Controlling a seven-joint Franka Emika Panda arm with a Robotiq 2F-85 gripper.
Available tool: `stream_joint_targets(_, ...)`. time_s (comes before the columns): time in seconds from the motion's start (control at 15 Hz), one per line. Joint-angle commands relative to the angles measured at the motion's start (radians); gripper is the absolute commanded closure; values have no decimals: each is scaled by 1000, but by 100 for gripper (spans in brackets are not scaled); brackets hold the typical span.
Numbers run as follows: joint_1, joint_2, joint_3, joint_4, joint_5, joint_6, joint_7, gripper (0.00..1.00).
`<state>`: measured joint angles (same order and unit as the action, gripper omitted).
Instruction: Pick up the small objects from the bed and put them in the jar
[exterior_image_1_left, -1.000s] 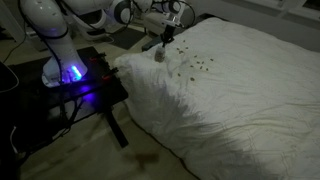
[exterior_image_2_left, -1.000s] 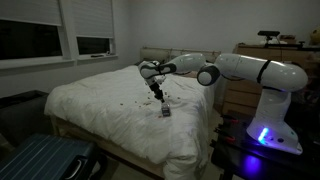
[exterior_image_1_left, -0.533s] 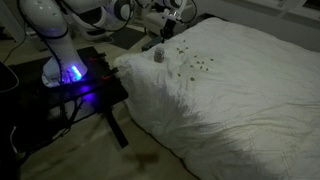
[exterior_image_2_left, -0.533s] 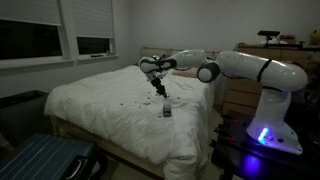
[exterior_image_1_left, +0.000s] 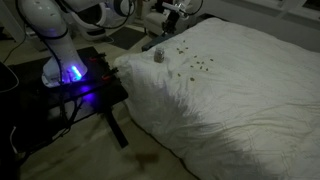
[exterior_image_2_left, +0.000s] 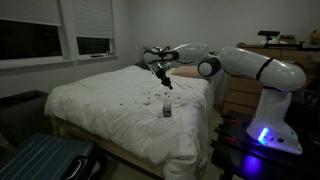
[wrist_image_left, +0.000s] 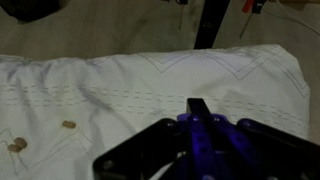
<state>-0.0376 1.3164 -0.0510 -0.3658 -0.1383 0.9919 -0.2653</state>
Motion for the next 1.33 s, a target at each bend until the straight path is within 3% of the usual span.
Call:
stream_joint_targets(0.0,-35,-46,-13,-12,6,-2,38,74)
stream_joint_targets(0.07,-48,-54,-11,-8,10,18,41,73)
stream_joint_targets(0.13,-62,-60,-8,0,16,47,47,66)
stream_joint_targets(0.2,-80,-71,0,3,28,94,52,89)
stream_joint_targets(0.27,-93,-81,3,4,36,131,56,73)
stream_joint_targets(0.4,-119,-103,12,6,56,209,64,71)
stream_joint_targets(0.53,-147,-123,25,7,85,288,73,46)
stream_joint_targets(0.93,-210,-129,60,8,161,594,52,2)
stream_joint_targets(1.27,-226,-116,77,4,181,815,23,0)
